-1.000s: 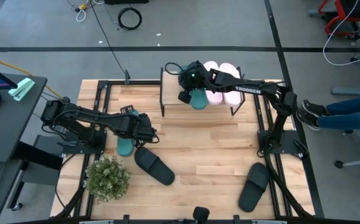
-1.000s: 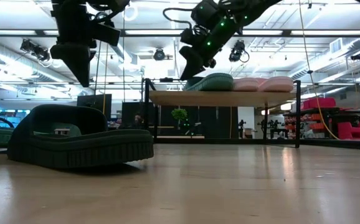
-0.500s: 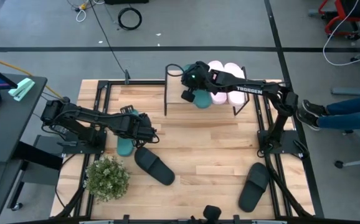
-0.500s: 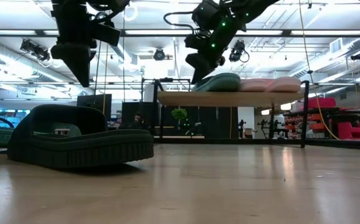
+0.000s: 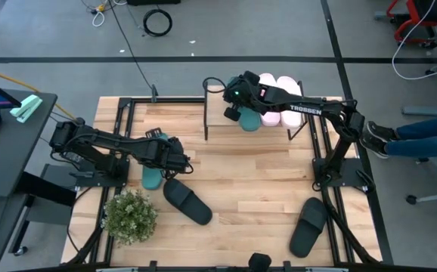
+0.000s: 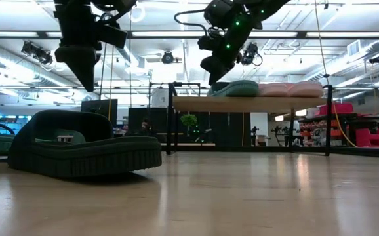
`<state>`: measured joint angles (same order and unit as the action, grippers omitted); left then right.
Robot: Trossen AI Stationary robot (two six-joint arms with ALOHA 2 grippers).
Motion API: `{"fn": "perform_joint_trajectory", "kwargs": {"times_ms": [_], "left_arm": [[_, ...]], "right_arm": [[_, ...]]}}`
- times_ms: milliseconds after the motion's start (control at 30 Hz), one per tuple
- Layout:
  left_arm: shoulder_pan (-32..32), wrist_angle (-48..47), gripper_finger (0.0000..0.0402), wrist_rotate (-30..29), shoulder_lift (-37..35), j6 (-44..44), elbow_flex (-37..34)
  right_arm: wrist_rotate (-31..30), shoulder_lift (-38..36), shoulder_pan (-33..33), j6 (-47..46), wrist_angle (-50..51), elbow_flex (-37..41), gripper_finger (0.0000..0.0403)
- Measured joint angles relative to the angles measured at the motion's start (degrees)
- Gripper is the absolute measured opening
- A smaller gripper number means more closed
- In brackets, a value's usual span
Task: Pick and place slides into the shelf
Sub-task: Put the right green slipper on the shelf, then put the green slipper on the shelf
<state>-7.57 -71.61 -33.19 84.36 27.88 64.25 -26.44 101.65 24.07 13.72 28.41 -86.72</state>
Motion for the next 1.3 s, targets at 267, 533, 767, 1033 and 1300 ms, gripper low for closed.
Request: {"fn": "perform_joint_trajectory", "kwargs": {"times_ms": [267,533,767,1033,1300], "left_arm": [[1.03,-0.28,0.0037,0.1,0.01,-5.83,0.0],[5.29,-0.73,0.0115,8.16,0.01,-12.16,0.0],[7.92,-0.96,0.0176,8.72,0.0,-11.53,-4.84],[5.82,-0.26,0.0205,11.77,0.0,-8.94,-15.62],[6.53,5.06,0.0192,2.25,0.0,-7.4,-18.48]], "right_arm": [[1.51,-2.54,-3.25,0.98,0.9,0.02,0.0061],[3.41,-10.24,-11.05,-2.92,6.1,0.02,0.0086],[7.73,-16.23,-21.59,-14.46,16.97,0.02,0.0086],[8.42,-16.87,-32.38,-18.21,21.52,0.02,0.0085],[8.35,-15.86,-36.16,-20.8,21.44,0.02,0.0085]]}}
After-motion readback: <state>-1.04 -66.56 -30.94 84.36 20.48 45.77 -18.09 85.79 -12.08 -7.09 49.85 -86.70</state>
